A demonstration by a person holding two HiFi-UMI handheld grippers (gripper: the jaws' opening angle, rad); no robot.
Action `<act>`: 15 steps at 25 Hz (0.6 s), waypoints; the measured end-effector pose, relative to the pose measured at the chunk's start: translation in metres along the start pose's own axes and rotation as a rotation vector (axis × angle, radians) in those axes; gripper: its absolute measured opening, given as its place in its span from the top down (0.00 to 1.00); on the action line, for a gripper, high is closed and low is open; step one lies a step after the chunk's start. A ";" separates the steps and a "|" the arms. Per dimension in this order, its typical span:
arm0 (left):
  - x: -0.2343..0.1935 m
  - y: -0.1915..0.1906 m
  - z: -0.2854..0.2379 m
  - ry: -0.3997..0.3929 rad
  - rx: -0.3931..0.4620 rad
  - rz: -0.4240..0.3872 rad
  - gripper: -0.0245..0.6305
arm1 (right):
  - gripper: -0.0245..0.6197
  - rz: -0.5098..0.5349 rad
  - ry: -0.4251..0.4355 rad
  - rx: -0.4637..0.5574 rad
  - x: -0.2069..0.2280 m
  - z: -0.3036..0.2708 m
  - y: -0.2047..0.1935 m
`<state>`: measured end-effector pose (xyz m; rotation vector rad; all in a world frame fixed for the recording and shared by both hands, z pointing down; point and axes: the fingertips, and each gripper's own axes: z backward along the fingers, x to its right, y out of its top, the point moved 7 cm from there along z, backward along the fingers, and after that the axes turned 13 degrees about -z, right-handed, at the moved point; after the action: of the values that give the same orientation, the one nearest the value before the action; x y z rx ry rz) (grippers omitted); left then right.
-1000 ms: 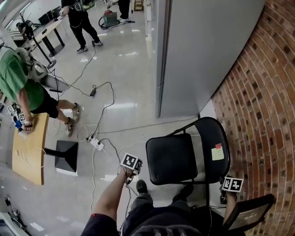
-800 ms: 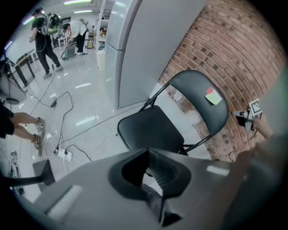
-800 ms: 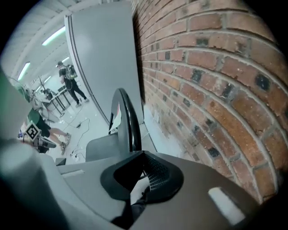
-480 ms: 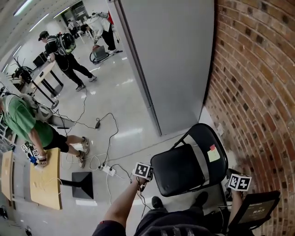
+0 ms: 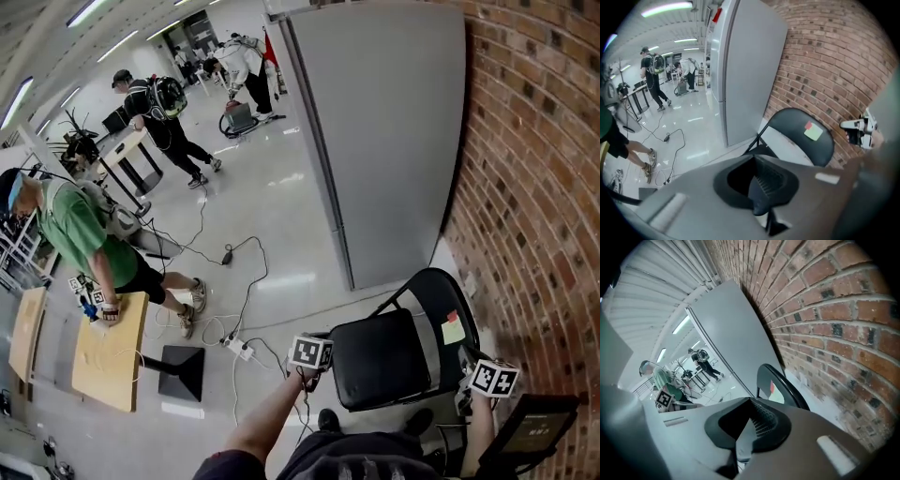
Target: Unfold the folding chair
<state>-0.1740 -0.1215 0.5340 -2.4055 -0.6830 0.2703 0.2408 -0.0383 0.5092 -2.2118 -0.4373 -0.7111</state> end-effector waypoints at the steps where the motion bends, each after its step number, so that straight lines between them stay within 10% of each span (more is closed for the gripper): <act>1: -0.002 0.004 0.007 0.003 0.031 0.023 0.96 | 0.96 0.016 0.017 -0.007 -0.009 -0.003 0.003; 4: -0.010 0.017 0.028 0.044 0.137 0.056 0.96 | 0.96 0.080 0.098 -0.031 -0.040 -0.014 0.010; 11: -0.027 0.084 0.132 0.256 0.596 -0.140 0.96 | 0.96 0.282 0.269 -0.025 -0.141 -0.022 0.013; 15: -0.083 0.108 0.209 0.400 0.865 -0.038 0.96 | 0.96 0.376 0.442 0.025 -0.249 -0.051 0.013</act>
<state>-0.2719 -0.1325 0.3050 -1.5460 -0.3214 0.0388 0.0339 -0.1067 0.3779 -1.9572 0.1859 -0.9412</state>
